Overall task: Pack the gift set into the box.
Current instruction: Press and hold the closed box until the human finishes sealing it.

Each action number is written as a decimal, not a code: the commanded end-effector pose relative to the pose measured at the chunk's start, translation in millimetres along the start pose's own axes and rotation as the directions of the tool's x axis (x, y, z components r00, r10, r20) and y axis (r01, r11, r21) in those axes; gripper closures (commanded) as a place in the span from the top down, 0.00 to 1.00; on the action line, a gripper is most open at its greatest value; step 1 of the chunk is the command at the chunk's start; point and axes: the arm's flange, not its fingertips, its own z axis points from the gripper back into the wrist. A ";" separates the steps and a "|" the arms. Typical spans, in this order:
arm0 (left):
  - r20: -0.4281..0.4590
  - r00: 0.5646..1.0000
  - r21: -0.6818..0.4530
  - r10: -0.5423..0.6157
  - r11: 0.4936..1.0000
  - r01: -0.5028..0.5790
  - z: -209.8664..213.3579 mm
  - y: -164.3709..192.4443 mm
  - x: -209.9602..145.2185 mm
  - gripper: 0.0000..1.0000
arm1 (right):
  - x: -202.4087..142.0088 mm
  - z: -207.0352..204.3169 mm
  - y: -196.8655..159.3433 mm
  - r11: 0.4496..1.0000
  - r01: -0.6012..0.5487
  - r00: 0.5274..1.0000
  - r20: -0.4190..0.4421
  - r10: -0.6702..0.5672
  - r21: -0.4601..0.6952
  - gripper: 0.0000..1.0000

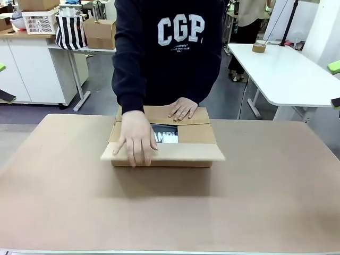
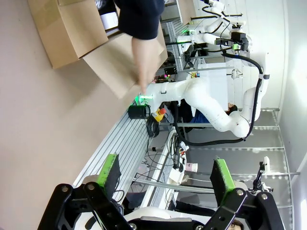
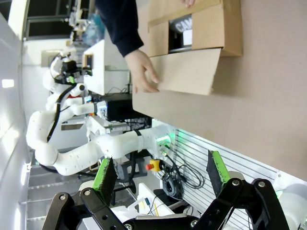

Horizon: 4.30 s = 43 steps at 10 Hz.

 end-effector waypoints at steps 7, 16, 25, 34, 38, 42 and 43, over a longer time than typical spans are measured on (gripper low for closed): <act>-0.004 1.000 0.015 -0.007 1.000 0.007 -2.0 1.3 -4.0 1.00 | 2.9 -2.7 1.6 0.999 -0.025 1.000 0.002 0.025 0.021 1.00; -0.004 1.000 0.015 -0.007 1.000 0.007 -2.0 1.3 -4.0 1.00 | 2.9 -2.7 1.6 0.999 -0.025 1.000 0.002 0.025 0.021 1.00; -0.004 1.000 0.015 -0.007 1.000 0.007 -2.0 1.3 -4.0 1.00 | 2.9 -2.7 1.6 0.999 -0.025 1.000 0.002 0.025 0.021 1.00; -0.004 1.000 0.015 -0.007 1.000 0.007 -2.0 1.3 -4.0 1.00 | 2.9 -2.7 1.6 0.999 -0.025 1.000 0.002 0.025 0.021 1.00; -0.002 1.000 0.000 -0.029 1.000 0.029 -6.5 0.9 4.3 1.00 | 7.4 -10.8 4.1 0.999 -0.026 0.999 -0.019 0.025 -0.024 1.00; -0.012 1.000 -0.003 -0.018 1.000 0.018 -5.4 -0.9 3.7 1.00 | 3.0 -11.9 3.2 1.000 -0.012 1.000 -0.027 0.011 -0.026 1.00; -0.026 0.999 -0.002 -0.039 0.999 0.039 -11.5 -1.6 7.8 1.00 | 7.3 -25.6 8.1 0.998 -0.031 0.998 -0.059 0.028 -0.054 1.00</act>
